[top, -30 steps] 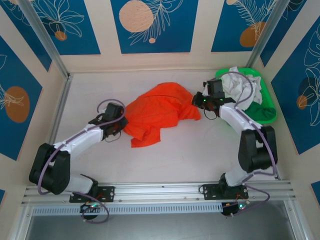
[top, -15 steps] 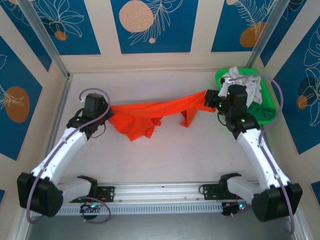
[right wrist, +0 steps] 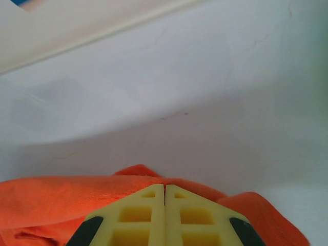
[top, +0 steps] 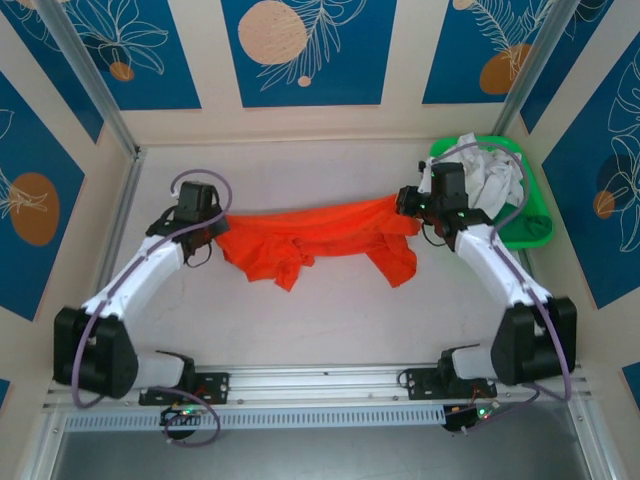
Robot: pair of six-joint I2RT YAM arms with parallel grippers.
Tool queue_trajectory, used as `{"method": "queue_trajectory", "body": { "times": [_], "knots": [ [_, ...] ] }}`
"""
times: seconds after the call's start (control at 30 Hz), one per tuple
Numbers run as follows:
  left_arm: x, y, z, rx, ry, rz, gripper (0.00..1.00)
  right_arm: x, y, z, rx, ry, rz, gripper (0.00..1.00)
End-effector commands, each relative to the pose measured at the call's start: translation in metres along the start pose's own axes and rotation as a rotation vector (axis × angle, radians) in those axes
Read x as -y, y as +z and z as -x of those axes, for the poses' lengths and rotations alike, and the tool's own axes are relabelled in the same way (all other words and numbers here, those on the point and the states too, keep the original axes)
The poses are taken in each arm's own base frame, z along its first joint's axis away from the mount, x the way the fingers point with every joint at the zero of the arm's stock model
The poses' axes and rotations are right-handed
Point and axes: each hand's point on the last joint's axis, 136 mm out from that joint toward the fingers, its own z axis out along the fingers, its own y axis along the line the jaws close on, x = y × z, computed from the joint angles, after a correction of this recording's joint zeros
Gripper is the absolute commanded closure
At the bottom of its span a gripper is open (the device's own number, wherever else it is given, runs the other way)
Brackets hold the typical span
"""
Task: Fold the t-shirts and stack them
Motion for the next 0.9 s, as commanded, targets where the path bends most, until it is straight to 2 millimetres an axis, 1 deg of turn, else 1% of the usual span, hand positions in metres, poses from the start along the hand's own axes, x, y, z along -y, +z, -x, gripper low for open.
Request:
{"method": "queue_trajectory", "body": {
  "times": [0.0,0.07,0.1,0.13,0.2,0.23,0.27,0.33,0.37,0.43,0.5,0.57,0.67,0.73,0.8,0.87],
  "knots": [
    [0.017,0.024,0.027,0.028,0.004,-0.05,1.0,-0.002,0.026,0.018,0.009,0.002,0.019,1.0],
    [0.021,0.046,0.028,-0.015,0.008,-0.053,1.0,0.0,0.047,0.019,-0.021,0.007,0.019,1.0],
    [0.023,0.054,0.03,-0.03,0.011,-0.056,1.0,0.001,0.054,0.02,-0.031,0.01,0.018,1.0],
    [0.026,0.062,0.031,-0.043,0.008,-0.055,0.94,0.002,0.061,0.021,-0.039,0.014,0.018,1.0],
    [0.03,0.068,0.036,-0.05,0.004,-0.064,0.59,0.0,0.07,0.023,-0.05,0.017,0.027,1.0],
    [0.033,0.067,0.038,-0.044,0.005,-0.076,0.4,-0.001,0.073,0.024,-0.053,0.018,0.031,1.0],
    [0.035,0.063,0.041,-0.029,-0.003,-0.085,0.26,-0.002,0.073,0.025,-0.054,0.019,0.033,1.0],
    [0.031,0.054,0.04,-0.013,-0.035,-0.081,0.08,-0.004,0.072,0.026,-0.051,0.015,0.038,1.0],
    [0.027,0.05,0.036,-0.013,-0.053,-0.071,0.04,-0.003,0.071,0.025,-0.051,0.014,0.037,1.0],
    [0.019,0.042,0.02,-0.031,-0.099,-0.061,0.01,-0.001,0.07,0.021,-0.055,0.016,0.033,1.0],
    [0.015,0.037,-0.004,-0.08,-0.157,-0.059,0.02,0.001,0.068,0.016,-0.063,0.021,0.03,1.0],
    [0.015,0.031,-0.032,-0.136,-0.217,-0.063,0.09,0.003,0.068,0.01,-0.073,0.024,0.031,1.0],
    [0.016,0.024,-0.066,-0.198,-0.305,-0.052,0.17,0.004,0.069,0.006,-0.082,0.023,0.03,1.0],
    [0.015,0.02,-0.083,-0.227,-0.365,-0.04,0.23,0.005,0.069,0.004,-0.086,0.025,0.029,1.0],
    [0.021,0.019,-0.092,-0.24,-0.403,-0.07,0.26,0.006,0.07,0.002,-0.089,0.028,0.029,1.0],
    [0.028,0.023,-0.1,-0.262,-0.438,-0.107,0.32,0.008,0.071,0.001,-0.091,0.035,0.031,1.0]
  ]
}}
